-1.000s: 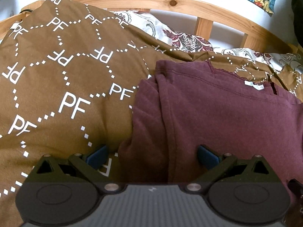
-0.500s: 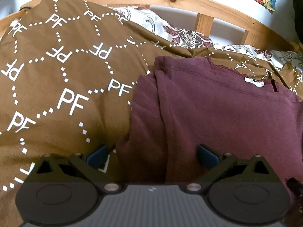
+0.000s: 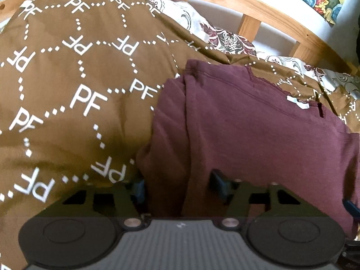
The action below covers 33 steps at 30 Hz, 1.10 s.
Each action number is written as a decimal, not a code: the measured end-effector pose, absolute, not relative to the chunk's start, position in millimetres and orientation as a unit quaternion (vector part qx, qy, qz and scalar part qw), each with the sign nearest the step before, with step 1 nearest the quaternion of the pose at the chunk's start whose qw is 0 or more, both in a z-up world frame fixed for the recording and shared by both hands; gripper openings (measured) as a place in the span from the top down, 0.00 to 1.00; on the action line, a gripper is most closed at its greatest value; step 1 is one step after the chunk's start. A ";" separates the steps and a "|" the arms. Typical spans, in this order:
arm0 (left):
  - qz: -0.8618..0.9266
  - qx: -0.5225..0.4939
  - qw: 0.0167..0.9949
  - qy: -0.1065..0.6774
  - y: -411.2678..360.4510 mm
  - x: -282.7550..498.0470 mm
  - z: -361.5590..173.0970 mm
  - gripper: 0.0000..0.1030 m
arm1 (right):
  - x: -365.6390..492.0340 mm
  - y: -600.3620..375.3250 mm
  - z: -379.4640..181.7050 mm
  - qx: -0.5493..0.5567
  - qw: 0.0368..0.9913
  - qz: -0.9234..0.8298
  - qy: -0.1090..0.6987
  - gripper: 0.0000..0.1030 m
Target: Fold small clothes
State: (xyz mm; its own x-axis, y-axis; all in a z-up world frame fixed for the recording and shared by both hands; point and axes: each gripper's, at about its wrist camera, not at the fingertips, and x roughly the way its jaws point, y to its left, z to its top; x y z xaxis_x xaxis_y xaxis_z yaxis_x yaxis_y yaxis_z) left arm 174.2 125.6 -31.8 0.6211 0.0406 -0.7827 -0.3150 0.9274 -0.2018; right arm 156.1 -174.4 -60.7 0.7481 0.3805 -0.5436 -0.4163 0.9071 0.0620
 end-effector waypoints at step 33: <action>-0.107 0.084 0.925 0.356 -102.9 194.1 36.6 0.83 | 169.2 -261.7 -8.0 0.003 0.981 0.059 0.187 0.01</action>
